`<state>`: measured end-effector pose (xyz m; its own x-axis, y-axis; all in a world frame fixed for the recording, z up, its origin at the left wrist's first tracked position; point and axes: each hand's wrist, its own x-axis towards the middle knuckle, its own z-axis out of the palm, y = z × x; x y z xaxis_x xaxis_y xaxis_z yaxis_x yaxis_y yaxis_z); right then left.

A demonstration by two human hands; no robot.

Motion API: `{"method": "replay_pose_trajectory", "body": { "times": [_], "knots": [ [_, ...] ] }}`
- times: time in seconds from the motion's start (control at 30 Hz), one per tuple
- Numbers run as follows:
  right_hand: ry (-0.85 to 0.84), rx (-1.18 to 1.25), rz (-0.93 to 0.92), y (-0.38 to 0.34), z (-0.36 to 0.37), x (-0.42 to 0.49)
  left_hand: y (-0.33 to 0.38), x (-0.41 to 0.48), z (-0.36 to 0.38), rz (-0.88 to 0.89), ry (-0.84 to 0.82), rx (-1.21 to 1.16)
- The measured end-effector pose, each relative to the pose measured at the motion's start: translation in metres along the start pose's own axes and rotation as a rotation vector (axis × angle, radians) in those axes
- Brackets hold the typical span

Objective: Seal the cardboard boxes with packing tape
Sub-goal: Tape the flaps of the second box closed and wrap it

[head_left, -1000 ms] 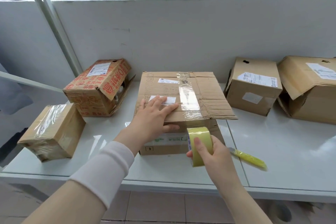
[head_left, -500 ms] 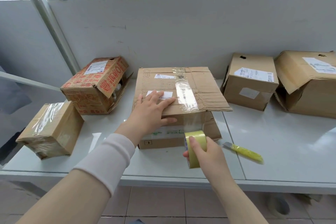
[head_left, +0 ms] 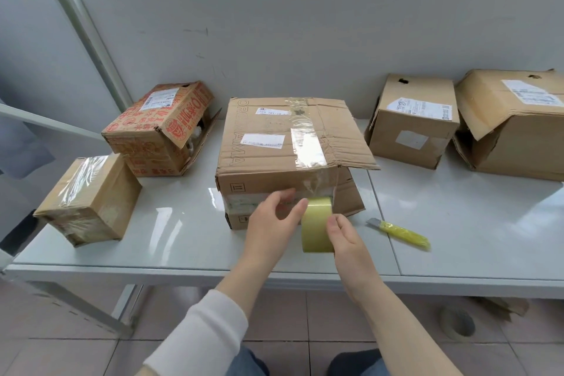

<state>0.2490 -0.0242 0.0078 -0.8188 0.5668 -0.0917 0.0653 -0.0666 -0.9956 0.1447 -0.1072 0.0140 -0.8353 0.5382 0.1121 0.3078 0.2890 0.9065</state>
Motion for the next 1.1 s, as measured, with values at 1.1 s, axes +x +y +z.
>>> {"method": "replay_pose_trajectory", "body": {
  "times": [1.1],
  "knots": [
    [0.061, -0.627, -0.427, -0.036, -0.077, 0.022, 0.008, 0.011, 0.031, -0.298, 0.007, -0.391]
  ]
}}
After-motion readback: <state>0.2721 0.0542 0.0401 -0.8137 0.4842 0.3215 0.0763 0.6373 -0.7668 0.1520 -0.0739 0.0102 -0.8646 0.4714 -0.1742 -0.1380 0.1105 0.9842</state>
